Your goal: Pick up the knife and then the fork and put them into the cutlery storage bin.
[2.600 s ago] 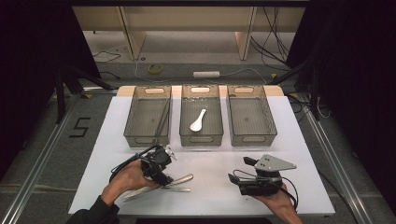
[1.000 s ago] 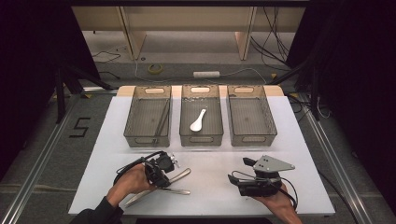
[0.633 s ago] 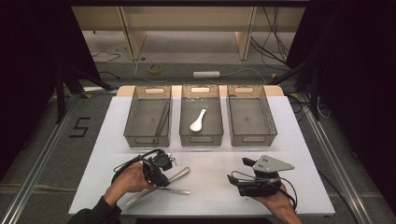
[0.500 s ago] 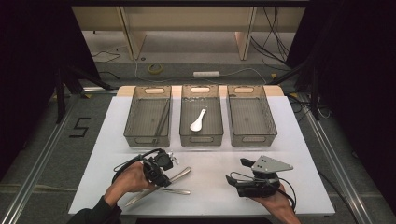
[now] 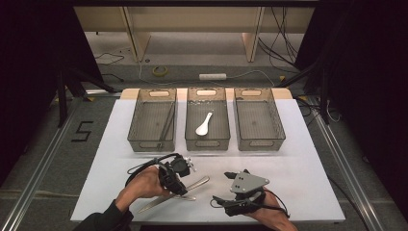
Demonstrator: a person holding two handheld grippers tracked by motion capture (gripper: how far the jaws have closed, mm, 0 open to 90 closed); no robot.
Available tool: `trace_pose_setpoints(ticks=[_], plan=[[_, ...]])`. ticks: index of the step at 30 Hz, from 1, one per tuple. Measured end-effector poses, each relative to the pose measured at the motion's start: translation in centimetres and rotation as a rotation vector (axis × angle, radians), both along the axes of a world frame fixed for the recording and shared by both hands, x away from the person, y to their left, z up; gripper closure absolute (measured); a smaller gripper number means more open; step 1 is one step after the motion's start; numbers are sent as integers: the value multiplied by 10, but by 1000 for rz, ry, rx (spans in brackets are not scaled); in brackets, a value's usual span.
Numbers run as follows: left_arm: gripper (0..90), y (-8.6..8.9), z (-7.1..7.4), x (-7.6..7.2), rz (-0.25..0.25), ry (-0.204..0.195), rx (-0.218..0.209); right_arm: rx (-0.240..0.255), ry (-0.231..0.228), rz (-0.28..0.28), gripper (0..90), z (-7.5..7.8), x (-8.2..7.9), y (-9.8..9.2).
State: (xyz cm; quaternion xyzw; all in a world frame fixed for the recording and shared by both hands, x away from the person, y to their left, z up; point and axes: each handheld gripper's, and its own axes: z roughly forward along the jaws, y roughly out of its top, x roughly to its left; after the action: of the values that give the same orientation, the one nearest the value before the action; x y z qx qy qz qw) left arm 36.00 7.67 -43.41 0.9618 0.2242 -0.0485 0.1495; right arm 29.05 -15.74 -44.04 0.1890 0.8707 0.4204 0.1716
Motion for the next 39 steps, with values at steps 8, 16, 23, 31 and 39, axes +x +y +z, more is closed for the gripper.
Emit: trace_pose_setpoints(ticks=[8,16,23,31,39], plan=[[799,-16,4,0,-55,6,16,-69,-23,51,241,-6,1,12],[799,-31,8,-1,-95,4,28,-123,-62,67,254,-9,2,21],[798,-44,9,0,-144,12,47,-212,-128,92,299,-15,0,28],[798,-56,13,-2,-168,14,47,-263,-161,127,393,-20,-1,31],[798,-64,14,-3,-194,26,61,-318,-219,166,511,-23,-4,34]])
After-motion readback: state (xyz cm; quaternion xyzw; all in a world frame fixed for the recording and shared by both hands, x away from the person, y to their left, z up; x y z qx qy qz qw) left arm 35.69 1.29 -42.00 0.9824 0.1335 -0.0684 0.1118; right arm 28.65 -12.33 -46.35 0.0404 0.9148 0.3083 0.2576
